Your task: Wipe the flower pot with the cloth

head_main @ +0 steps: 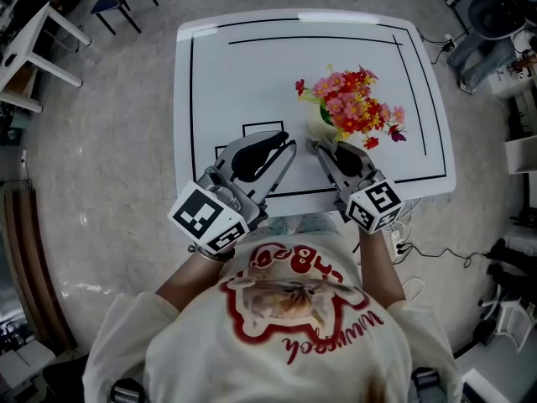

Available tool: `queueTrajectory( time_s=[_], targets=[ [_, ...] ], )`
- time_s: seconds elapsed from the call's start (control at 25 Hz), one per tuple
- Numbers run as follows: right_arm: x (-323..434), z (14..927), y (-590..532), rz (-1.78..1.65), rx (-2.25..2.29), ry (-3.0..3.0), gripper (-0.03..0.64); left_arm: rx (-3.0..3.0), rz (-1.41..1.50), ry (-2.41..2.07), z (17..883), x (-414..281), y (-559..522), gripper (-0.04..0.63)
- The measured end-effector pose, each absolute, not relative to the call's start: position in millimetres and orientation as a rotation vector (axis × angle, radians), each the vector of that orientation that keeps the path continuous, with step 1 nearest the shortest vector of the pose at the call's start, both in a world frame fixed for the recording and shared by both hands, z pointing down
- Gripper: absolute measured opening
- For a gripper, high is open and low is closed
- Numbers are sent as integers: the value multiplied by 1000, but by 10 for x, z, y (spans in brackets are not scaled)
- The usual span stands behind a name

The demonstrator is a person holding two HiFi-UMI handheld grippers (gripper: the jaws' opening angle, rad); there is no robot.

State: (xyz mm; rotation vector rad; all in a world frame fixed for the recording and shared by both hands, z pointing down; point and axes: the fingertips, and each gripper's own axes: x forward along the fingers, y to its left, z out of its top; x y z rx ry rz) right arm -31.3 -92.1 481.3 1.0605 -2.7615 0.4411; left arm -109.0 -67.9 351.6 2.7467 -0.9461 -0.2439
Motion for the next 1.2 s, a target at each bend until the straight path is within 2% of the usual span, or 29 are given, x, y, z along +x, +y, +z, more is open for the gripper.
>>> queueTrajectory(
  time_s=[0.48,0.92,1.12,1.2],
  targets=[
    [-698,4000,-685,412,888,-2889,63,2771,-168,-998,3551,-1280,-682,61],
    [-646,3205,-835,213,780,-2934,63,2876,-157,-877,3360,-1050,-708,69],
    [-635,2993,-874,143,702,-2948,63,2910,-122,-920,3260,-933,-774,120],
    [-603,2906,-888,138,676,-2956,63,2940,-124,-931,3176,-862,-800,180]
  ],
)
